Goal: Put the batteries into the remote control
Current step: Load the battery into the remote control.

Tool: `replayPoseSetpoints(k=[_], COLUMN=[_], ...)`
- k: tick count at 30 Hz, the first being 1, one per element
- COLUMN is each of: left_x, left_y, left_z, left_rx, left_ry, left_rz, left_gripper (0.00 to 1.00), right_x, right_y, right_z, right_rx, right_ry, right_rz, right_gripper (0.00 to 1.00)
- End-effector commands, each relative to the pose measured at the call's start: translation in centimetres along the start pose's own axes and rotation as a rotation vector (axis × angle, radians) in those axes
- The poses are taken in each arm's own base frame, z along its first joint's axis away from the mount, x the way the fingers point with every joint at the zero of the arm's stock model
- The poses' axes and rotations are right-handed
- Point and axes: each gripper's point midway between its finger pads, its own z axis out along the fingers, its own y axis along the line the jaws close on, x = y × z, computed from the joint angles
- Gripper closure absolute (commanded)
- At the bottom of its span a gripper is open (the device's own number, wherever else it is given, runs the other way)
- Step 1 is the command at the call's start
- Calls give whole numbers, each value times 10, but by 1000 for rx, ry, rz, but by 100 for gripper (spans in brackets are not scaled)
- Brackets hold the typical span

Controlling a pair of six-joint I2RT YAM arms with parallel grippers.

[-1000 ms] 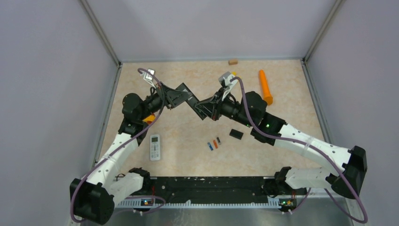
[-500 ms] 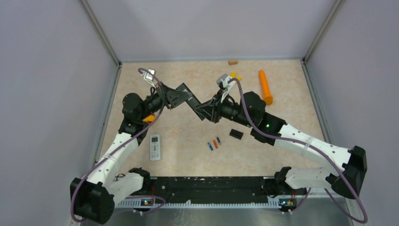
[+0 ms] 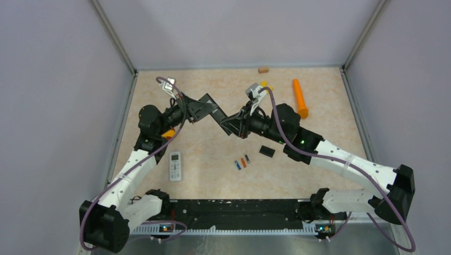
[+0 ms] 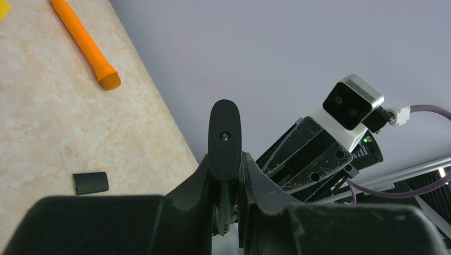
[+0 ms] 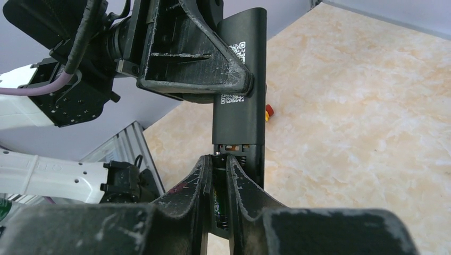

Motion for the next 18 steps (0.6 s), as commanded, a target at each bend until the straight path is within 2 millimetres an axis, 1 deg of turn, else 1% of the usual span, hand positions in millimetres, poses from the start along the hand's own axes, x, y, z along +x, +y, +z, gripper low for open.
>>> replayPoseSetpoints(k=[1, 4, 7, 9, 11, 14, 18], left_x=[-10, -10, -11, -11, -12, -13, -12], left_y=[-34, -36, -40, -40, -42, -42, -39], left_z=[-1, -2, -2, -2, -2, -2, -1], left_rx=[101, 111, 128, 127, 131, 130, 125], left_ry=[-35, -34, -37, -39, -40, -40, -36], left_rz=[36, -7, -35, -56, -73, -90, -98], left_gripper=[100, 100, 100, 100, 100, 100, 100], right_x=[-9, -13, -15, -13, -10, -9, -19], right_y=[-3, -3, -1, -2, -4, -6, -4], right_z=[-2, -2, -2, -2, -3, -8, -13], right_rx=[37, 38, 25, 22, 32, 39, 42], right_ry=[-46, -94, -111, -104, -94, -98, -124], right_rz=[23, 50, 55, 42, 28, 11, 7], right_gripper=[91, 95, 94, 93, 90, 83, 71])
